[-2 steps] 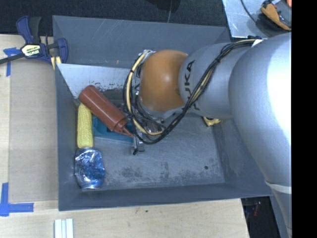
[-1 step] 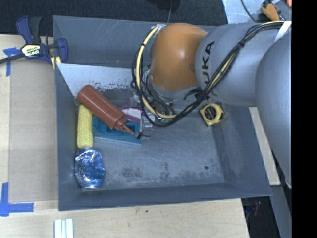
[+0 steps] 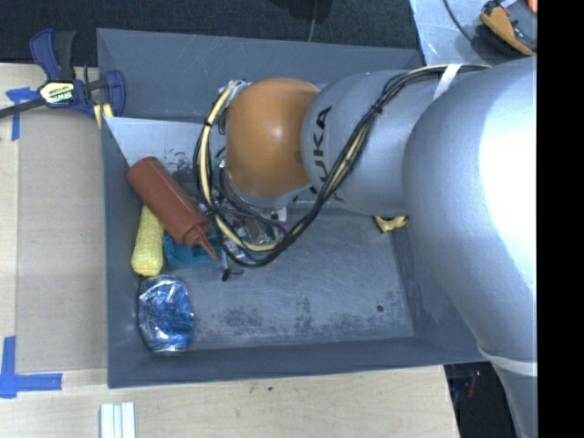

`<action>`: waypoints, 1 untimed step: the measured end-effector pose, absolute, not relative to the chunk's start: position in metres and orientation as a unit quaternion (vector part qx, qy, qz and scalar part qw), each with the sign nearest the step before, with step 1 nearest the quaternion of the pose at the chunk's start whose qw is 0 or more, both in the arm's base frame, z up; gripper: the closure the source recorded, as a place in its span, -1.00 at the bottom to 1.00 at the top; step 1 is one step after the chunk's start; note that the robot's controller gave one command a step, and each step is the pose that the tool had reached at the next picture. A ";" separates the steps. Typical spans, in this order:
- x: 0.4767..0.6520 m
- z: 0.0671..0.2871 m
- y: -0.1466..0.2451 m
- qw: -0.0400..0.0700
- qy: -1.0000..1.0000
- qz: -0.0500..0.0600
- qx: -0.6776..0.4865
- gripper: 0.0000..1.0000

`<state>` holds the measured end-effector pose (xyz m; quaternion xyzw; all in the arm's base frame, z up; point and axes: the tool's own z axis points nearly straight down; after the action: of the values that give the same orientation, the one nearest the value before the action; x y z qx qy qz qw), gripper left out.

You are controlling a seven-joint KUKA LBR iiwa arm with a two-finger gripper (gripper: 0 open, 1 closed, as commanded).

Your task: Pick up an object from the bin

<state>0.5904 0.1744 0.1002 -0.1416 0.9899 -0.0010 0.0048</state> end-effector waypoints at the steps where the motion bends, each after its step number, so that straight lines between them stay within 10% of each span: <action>1: 0.604 0.069 0.141 0.002 0.999 0.000 0.047 -1.00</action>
Offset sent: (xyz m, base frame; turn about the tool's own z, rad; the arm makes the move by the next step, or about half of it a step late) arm 0.0024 0.0061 -0.0302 -0.0044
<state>0.6042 0.1406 0.0691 0.0468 0.9989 0.0000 0.0023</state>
